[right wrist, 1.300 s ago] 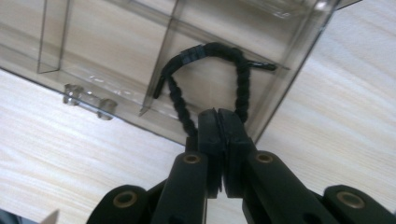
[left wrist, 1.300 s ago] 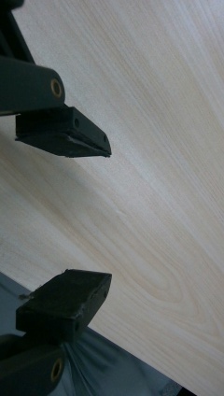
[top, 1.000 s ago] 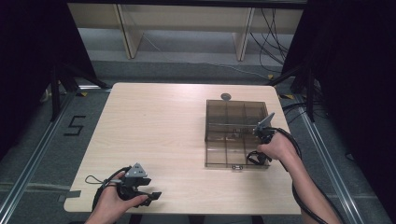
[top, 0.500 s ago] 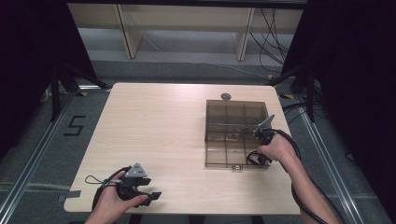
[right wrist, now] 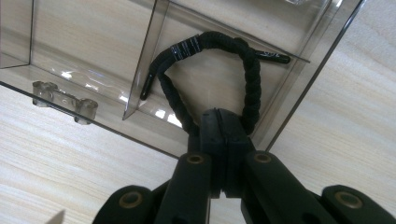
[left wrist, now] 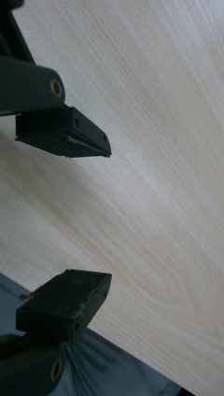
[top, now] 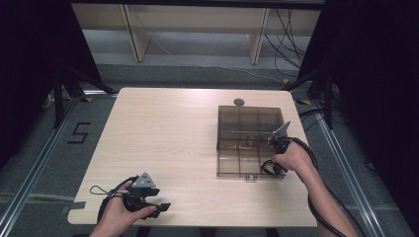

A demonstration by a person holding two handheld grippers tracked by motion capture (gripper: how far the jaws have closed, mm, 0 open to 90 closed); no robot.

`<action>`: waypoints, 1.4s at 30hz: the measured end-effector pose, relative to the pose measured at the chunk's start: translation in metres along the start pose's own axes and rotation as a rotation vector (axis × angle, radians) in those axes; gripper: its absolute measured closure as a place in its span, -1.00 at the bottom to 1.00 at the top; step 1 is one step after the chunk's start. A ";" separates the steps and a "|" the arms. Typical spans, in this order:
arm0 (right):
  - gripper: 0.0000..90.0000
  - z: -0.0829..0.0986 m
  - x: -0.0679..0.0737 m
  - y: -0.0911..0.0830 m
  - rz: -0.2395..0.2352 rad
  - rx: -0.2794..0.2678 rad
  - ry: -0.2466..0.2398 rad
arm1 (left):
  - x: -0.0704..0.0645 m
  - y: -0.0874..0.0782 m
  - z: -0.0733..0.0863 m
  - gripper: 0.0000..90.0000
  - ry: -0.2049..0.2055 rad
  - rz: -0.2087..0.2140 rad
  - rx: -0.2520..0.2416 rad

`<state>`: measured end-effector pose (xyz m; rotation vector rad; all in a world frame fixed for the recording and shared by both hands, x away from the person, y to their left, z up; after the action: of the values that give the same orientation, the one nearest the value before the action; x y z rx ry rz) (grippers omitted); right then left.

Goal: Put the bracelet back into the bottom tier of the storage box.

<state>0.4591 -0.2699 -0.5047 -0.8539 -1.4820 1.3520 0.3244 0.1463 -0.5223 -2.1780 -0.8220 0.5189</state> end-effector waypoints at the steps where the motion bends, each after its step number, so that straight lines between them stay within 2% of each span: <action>1: 1.00 -0.001 0.000 0.001 0.005 -0.030 0.008 | 0.000 0.000 0.000 -0.28 0.000 0.000 -0.001; 2: 1.00 0.000 -0.002 -0.001 0.016 -0.015 -0.021 | 0.000 0.000 0.000 -0.28 -0.001 -0.001 -0.001; 3: 1.00 0.000 0.001 -0.002 0.000 -0.034 0.016 | 0.000 0.000 0.000 -0.28 -0.001 -0.001 -0.001; 5: 1.00 0.001 -0.001 -0.004 0.011 -0.047 -0.014 | 0.000 0.000 0.000 -0.28 -0.001 0.000 0.000; 6: 1.00 0.001 0.001 -0.006 0.008 -0.036 0.020 | -0.001 0.001 0.000 -0.28 -0.011 0.001 -0.008; 7: 1.00 0.000 0.000 -0.006 0.009 -0.065 -0.013 | -0.001 0.001 -0.001 -0.28 -0.012 0.001 -0.009; 8: 0.99 0.002 0.000 -0.008 0.011 -0.041 0.000 | -0.001 0.001 -0.001 -0.28 -0.012 0.000 -0.009; 9: 0.98 0.002 0.000 -0.009 -0.001 -0.047 0.005 | -0.001 0.001 -0.001 -0.28 -0.012 0.000 -0.009; 10: 0.96 0.003 -0.001 -0.008 0.012 -0.070 -0.003 | -0.001 0.001 -0.001 -0.28 -0.012 0.000 -0.010; 12: 0.94 0.005 0.000 -0.011 -0.006 -0.059 0.001 | -0.001 0.001 -0.001 -0.28 -0.012 0.000 -0.009; 15: 0.92 0.007 0.001 -0.011 0.006 -0.098 0.020 | -0.001 0.001 -0.001 -0.28 -0.011 -0.001 -0.008; 16: 0.91 0.009 0.000 -0.013 -0.009 -0.087 0.011 | -0.001 0.001 -0.001 -0.28 -0.012 -0.001 -0.008; 18: 0.89 0.011 -0.001 -0.014 -0.003 -0.099 -0.001 | 0.000 0.001 0.000 -0.28 0.002 -0.002 0.003; 19: 0.88 0.011 -0.002 -0.013 0.002 -0.133 0.000 | 0.001 0.001 0.000 -0.28 -0.001 -0.008 -0.001; 20: 0.87 0.012 -0.002 -0.014 0.002 -0.132 -0.002 | 0.000 0.001 0.000 -0.28 -0.005 -0.009 -0.001; 21: 0.86 0.014 0.000 -0.017 -0.005 -0.113 0.016 | 0.000 0.001 0.000 -0.28 -0.005 -0.009 -0.001; 22: 0.85 0.015 0.000 -0.017 0.004 -0.129 0.026 | 0.000 0.001 0.000 -0.28 -0.002 -0.008 -0.001; 25: 0.83 0.019 -0.003 -0.020 0.010 -0.159 -0.007 | 0.000 0.001 0.000 -0.28 0.002 -0.003 0.006; 26: 0.82 0.021 -0.001 -0.021 0.009 -0.159 0.008 | 0.000 0.001 0.000 -0.28 -0.005 -0.006 0.002; 28: 0.79 0.024 -0.003 -0.021 0.014 -0.180 -0.013 | 0.000 0.001 0.000 -0.28 -0.005 -0.005 0.002; 30: 0.77 0.028 -0.003 -0.023 0.008 -0.174 -0.006 | 0.000 0.001 0.000 -0.28 -0.002 -0.004 0.004; 31: 0.75 0.029 -0.003 -0.022 0.010 -0.199 -0.009 | 0.000 0.001 0.000 -0.28 -0.002 -0.004 0.004; 32: 0.74 0.031 -0.003 -0.023 0.004 -0.199 -0.006 | 0.000 0.002 0.000 -0.28 -0.003 -0.005 0.005; 33: 0.72 0.033 -0.004 -0.024 0.009 -0.195 -0.026 | 0.000 0.002 0.000 -0.28 -0.004 -0.006 0.003; 35: 0.71 0.037 -0.002 -0.023 0.004 -0.211 -0.018 | 0.000 0.001 0.000 -0.28 -0.005 -0.008 0.005; 37: 0.70 0.040 -0.003 -0.024 0.008 -0.212 -0.038 | 0.000 0.002 0.000 -0.28 -0.004 -0.009 0.005; 38: 0.69 0.041 -0.001 -0.025 0.002 -0.218 -0.024 | 0.000 0.002 0.000 -0.28 -0.004 -0.010 0.004; 41: 0.67 0.046 0.000 -0.026 -0.001 -0.232 -0.032 | 0.000 0.002 0.000 -0.28 -0.005 -0.012 0.010; 42: 0.65 0.048 0.001 -0.026 -0.001 -0.242 -0.031 | 0.000 0.003 -0.001 -0.28 -0.017 -0.010 -0.003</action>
<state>0.4160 -0.2895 -0.4773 -0.9867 -1.6936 1.2055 0.3258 0.1441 -0.5239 -2.1736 -0.8430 0.5319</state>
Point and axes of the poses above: each handheld gripper's, and its own axes: y roughly forward along the jaws, z roughly out of its underside, x roughly to its left, the point moved 5 cm from there along y, roughly forward along the jaws, and after that the axes turned 5 degrees about -z, right-handed, at the moved point
